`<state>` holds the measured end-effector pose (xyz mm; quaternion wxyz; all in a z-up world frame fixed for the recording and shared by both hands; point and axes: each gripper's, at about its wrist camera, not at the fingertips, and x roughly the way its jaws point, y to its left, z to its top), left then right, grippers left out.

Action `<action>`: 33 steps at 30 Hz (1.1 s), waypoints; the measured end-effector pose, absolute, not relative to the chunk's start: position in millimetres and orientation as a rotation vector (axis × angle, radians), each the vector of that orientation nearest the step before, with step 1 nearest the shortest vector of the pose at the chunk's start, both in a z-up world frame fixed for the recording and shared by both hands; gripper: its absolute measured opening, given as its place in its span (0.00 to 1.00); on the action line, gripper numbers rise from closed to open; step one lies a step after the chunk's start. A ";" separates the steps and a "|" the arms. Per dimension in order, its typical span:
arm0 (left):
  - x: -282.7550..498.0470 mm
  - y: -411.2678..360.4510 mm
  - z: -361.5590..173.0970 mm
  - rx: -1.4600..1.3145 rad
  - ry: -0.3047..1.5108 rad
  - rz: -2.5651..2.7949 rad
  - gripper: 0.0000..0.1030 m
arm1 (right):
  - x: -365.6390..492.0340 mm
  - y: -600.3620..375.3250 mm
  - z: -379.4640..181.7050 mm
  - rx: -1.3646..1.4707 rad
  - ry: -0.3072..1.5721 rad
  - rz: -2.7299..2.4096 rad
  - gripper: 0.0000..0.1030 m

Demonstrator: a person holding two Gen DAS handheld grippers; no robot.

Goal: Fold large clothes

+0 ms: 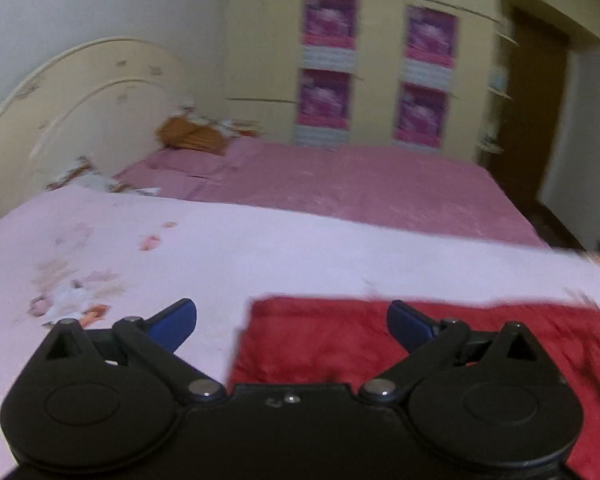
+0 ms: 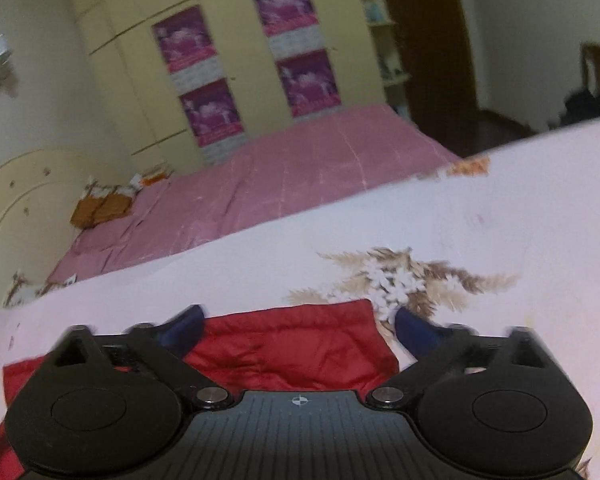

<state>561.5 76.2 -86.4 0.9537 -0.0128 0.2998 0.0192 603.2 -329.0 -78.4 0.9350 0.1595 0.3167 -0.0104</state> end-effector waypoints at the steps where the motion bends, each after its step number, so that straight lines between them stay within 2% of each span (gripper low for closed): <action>1: 560.7 69.0 -90.1 -0.002 0.627 0.008 0.94 | 601.7 -321.0 -78.4 0.297 0.660 0.002 0.55; 4: 559.6 48.6 -108.2 0.059 0.670 -0.042 0.91 | 596.3 -295.7 -87.5 0.224 0.690 0.056 0.55; 10: 573.4 33.4 -146.3 0.132 0.704 0.027 0.90 | 600.5 -254.1 -115.3 0.135 0.724 0.091 0.55; 19: 585.5 43.3 -172.0 0.091 0.694 0.119 1.00 | 632.1 -250.6 -159.1 0.044 0.732 -0.002 0.55; 22: 594.2 50.1 -173.0 0.056 0.725 0.126 1.00 | 638.6 -254.8 -168.2 0.047 0.734 -0.033 0.55; 25: 596.5 55.4 -170.2 0.042 0.744 0.123 1.00 | 639.8 -257.3 -165.6 0.049 0.747 -0.027 0.55; 28: 589.3 61.4 -157.5 0.022 0.741 0.118 0.94 | 634.7 -271.9 -149.6 0.147 0.762 -0.010 0.55; 33: 559.3 60.5 -129.9 0.001 0.708 0.064 0.96 | 593.9 -259.3 -114.3 0.110 0.689 0.076 0.55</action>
